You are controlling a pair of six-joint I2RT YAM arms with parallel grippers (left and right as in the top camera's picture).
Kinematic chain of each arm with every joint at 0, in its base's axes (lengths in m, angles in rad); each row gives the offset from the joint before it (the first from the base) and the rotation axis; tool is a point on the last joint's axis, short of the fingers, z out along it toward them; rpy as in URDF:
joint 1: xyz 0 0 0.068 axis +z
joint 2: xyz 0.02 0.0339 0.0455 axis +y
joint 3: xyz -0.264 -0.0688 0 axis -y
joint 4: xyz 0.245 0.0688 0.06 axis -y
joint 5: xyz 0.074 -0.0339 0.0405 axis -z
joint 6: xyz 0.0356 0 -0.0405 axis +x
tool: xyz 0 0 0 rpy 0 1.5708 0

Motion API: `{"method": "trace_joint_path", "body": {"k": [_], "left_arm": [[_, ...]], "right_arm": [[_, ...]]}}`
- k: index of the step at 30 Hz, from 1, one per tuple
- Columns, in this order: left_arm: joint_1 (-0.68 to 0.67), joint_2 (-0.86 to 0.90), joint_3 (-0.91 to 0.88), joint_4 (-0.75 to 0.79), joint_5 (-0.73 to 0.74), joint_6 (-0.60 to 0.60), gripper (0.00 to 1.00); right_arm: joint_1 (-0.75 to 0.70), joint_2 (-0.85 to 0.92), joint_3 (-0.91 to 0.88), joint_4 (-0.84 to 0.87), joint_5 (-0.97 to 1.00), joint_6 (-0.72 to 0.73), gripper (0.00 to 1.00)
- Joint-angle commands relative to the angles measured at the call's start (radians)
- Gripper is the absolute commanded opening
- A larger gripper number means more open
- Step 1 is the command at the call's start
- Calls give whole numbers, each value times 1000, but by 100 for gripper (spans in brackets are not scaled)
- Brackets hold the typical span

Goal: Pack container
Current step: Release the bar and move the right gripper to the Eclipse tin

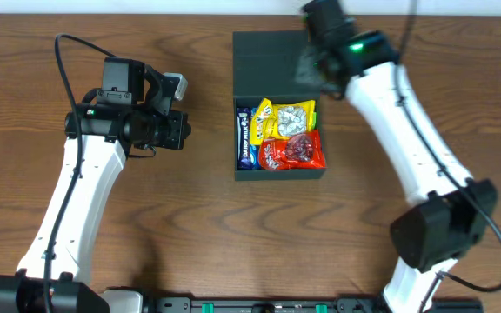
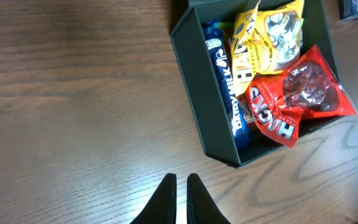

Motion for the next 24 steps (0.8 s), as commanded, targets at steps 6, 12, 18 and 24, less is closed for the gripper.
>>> {"method": "trace_joint_path", "body": {"k": [6,12,18,24], "left_arm": [[8,-17,-5,-3,-6,14,9],[8,-17,-5,-2,-6,14,9],[8,-17,-5,-3,-6,14,9],[8,-17,-5,-3,-6,14,12]], "right_arm": [[-192,17,5,-18,54,-69,64],[-312,53,2,-10,64,-68,64],[-343,142,2,11,64,-68,65],[-358,235,2,62,64,-69,66]]}}
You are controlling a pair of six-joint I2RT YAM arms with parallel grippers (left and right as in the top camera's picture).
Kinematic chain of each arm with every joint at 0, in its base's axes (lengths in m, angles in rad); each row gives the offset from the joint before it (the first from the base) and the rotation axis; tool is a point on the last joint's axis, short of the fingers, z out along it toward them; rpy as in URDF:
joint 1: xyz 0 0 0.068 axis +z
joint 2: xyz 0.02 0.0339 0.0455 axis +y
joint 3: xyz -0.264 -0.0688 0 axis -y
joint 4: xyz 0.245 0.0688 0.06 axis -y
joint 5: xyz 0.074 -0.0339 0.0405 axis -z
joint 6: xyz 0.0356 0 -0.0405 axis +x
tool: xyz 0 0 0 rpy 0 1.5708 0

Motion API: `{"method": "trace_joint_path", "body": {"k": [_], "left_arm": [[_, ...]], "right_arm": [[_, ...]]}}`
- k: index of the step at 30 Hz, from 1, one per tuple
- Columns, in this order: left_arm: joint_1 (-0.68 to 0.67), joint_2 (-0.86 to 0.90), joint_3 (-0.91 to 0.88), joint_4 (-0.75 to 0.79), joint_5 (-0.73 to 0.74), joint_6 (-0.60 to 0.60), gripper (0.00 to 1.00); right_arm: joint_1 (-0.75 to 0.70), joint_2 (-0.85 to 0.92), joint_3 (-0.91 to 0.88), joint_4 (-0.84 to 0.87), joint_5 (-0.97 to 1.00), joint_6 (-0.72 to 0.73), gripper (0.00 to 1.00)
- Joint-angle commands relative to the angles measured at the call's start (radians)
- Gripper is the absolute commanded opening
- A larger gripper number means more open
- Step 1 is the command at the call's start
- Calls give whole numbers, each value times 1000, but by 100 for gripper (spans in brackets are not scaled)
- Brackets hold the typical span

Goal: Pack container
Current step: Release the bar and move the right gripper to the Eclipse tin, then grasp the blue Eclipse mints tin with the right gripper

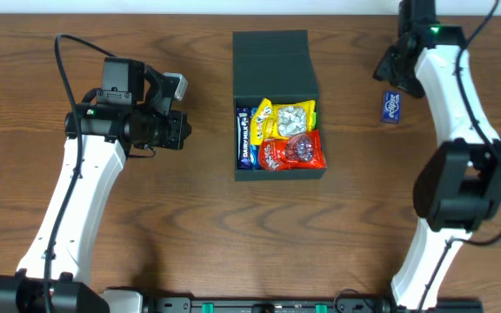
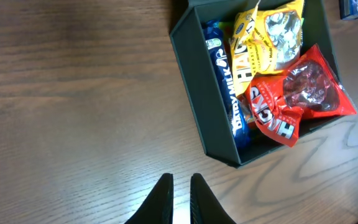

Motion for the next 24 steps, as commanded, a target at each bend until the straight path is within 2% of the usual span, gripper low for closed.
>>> {"method": "trace_joint_path", "body": {"k": [1,12,24], "left_arm": [[8,-17,-5,-3,-6,11,12],[8,-17,-5,-3,-6,11,12],[8,-17,-5,-2,-6,11,12]], "right_arm": [[-19,30,3,16,14,-14,65],[-35,161,3,22,5,-38,64],[-56,200,2,51,-42,-93,63]]}}
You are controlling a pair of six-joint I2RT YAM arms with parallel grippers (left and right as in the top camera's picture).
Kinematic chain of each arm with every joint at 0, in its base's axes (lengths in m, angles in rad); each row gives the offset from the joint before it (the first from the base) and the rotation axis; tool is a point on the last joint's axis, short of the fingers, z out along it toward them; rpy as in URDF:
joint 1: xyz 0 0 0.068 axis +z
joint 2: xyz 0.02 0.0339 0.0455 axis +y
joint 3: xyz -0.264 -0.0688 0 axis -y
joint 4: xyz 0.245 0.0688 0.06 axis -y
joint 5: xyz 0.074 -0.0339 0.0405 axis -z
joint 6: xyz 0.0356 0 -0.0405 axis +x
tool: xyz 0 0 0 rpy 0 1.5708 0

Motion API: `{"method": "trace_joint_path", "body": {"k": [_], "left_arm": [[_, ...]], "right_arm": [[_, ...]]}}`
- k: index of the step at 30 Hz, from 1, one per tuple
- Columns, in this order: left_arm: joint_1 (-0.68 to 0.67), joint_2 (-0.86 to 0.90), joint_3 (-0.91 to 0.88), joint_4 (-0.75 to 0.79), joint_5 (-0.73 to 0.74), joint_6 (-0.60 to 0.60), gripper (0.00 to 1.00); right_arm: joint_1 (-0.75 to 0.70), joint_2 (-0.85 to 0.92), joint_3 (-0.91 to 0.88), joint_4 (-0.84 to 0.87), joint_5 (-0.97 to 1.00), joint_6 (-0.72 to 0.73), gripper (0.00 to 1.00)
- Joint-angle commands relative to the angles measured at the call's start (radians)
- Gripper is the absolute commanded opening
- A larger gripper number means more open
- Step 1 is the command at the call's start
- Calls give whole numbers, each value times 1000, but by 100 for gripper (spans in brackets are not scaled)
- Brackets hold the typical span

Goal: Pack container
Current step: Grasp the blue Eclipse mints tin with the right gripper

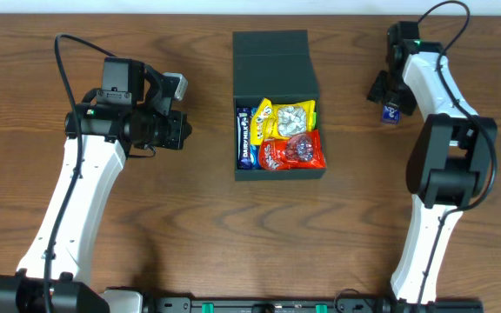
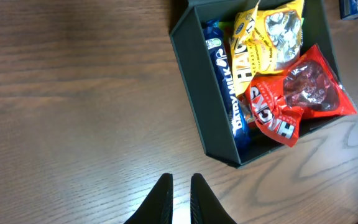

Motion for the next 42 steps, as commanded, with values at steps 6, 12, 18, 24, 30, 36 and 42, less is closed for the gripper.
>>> {"method": "trace_joint_path", "body": {"k": [6,12,18,24,30,36,42], "left_arm": [[8,-17,-5,-2,-6,11,12],[8,-17,-5,1,-6,11,12],[8,-17,-5,2,-6,11,12],[8,-17,-5,2,-6,11,12],[8,-17,-5,1,-6,10,12],[8,-17,-5,1,-6,10,12],[8,-17,-5,1,-6,10,12]], "right_arm": [[-34,7,-8,32,-76,-73,63],[-35,7,-23,52,-110,-126,62],[-35,7,-43,66,-122,-144,61],[-35,7,-61,82,-158,-185,54],[-35,7,-61,77,-158,-181,26],[-35,5,-48,55,-212,-181,2],[-21,-50,66,-43,-285,-181,1]]}}
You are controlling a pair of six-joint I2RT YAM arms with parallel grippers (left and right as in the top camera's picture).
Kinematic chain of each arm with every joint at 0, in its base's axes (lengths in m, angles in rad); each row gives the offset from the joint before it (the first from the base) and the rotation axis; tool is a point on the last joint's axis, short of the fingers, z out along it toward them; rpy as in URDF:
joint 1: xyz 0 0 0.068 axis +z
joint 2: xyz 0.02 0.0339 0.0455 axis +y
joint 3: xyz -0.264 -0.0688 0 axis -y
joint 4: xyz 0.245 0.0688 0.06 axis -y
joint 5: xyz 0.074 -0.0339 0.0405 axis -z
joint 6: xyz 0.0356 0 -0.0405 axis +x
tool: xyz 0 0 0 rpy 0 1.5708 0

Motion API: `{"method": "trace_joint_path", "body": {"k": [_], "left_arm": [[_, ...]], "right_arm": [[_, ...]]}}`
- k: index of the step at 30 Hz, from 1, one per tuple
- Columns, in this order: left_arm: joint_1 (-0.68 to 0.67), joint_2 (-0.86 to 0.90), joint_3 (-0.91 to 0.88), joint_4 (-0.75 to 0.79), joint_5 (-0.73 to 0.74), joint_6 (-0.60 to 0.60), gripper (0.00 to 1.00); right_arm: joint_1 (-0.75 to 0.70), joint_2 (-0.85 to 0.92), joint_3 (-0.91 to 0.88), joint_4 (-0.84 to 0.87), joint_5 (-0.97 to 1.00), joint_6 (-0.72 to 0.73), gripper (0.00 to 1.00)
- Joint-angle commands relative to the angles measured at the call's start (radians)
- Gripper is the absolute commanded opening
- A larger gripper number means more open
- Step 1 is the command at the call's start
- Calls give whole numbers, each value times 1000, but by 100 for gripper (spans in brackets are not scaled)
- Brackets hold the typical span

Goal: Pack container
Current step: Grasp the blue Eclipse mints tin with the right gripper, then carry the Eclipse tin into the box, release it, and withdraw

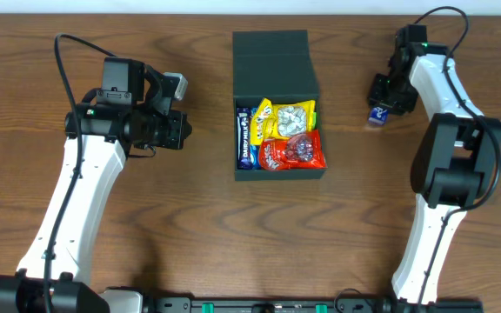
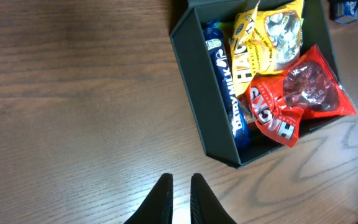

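Note:
A dark green box point(image 1: 276, 52) stands open at the table's middle, its lid folded back. Inside lie a blue chocolate bar point(image 2: 226, 81), a yellow candy bag point(image 2: 267, 37) and a red candy bag point(image 2: 300, 93). At the far right a small blue packet point(image 1: 377, 114) lies on the table, and it also shows at the corner of the left wrist view as the blue packet point(image 2: 348, 9). My right gripper point(image 1: 384, 97) sits right on it, its jaws hidden. My left gripper point(image 2: 180, 186) hovers left of the box, fingers nearly together, holding nothing.
Bare wooden table point(image 1: 190, 217) lies left of and in front of the box. The right arm's own links point(image 1: 446, 165) stretch along the right side of the table.
The blue packet lies slightly further left and looks tilted, with my right gripper now down on it. The left arm and the box contents have not moved.
First my right gripper was over the box's open lid. Then it was at the far right, above the blue packet on the table. After that it hung just beside the packet, and now it is on it. My left gripper's fingers parted very slightly early on.

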Motion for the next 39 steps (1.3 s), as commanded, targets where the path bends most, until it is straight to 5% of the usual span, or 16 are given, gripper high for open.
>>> {"method": "trace_joint_path", "body": {"k": [1,10,22,36,37,38,39], "left_arm": [[8,-17,-5,-1,-6,10,12],[8,-17,-5,-5,-2,6,12],[8,-17,-5,-10,-2,-1,12],[8,-17,-5,-13,-2,0,12],[8,-17,-5,-13,-2,0,12],[8,-17,-5,-13,-2,0,12],[8,-17,-5,-12,-2,0,12]], "right_arm": [[15,-69,88,-31,-47,-3,2],[222,-311,132,-126,-48,-46,2],[567,-308,-43,-167,-22,191,2],[720,-308,-138,-67,119,339,1],[720,-308,-139,-66,118,338,12],[720,-308,-139,-71,118,338,48],[720,-308,-139,-73,118,335,58]]}}
